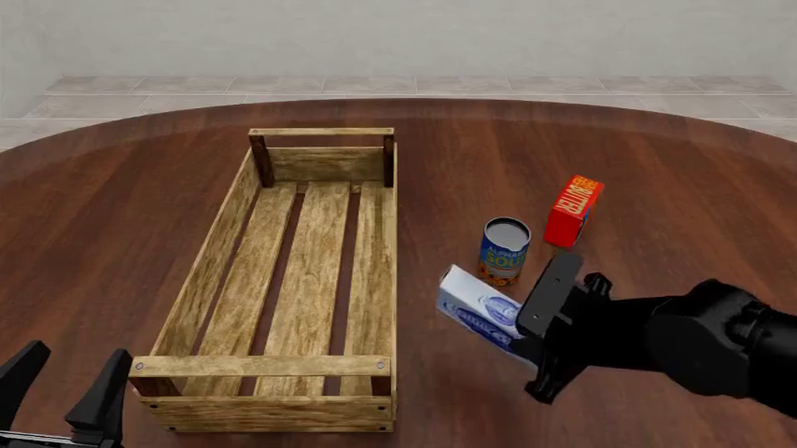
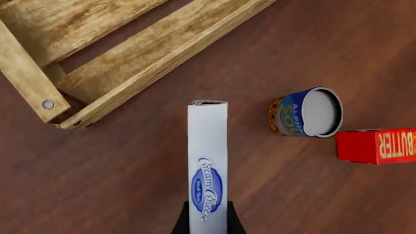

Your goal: Pick up the cream cheese and put it in the tray.

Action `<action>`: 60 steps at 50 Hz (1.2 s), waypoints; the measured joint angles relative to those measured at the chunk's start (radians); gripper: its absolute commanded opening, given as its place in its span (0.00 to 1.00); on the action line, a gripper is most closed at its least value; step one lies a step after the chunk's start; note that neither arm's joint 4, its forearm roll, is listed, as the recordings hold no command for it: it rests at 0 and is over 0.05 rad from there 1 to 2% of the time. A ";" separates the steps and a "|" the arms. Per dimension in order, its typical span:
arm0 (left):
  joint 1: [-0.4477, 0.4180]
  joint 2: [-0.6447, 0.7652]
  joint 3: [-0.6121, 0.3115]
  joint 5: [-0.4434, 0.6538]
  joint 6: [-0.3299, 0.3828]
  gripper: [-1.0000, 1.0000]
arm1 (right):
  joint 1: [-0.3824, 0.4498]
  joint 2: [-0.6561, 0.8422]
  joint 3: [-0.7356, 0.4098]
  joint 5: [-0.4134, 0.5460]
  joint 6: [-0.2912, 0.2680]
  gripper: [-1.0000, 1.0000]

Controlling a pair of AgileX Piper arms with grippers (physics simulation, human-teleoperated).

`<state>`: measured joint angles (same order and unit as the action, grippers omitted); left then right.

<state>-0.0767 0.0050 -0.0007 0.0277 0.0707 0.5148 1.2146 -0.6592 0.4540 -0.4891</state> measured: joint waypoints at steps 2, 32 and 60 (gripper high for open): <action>-0.001 0.000 0.000 0.000 0.000 1.00 | -0.002 -0.006 -0.023 0.018 0.006 0.00; -0.005 -0.002 0.000 -0.006 0.008 1.00 | 0.110 0.032 -0.428 0.185 0.110 0.00; -0.015 -0.005 0.000 -0.016 0.003 1.00 | 0.257 0.284 -0.696 0.122 0.281 0.00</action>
<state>-0.0918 0.0005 -0.0003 0.0116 0.0737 0.7717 1.4991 -1.3557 0.5759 -0.2078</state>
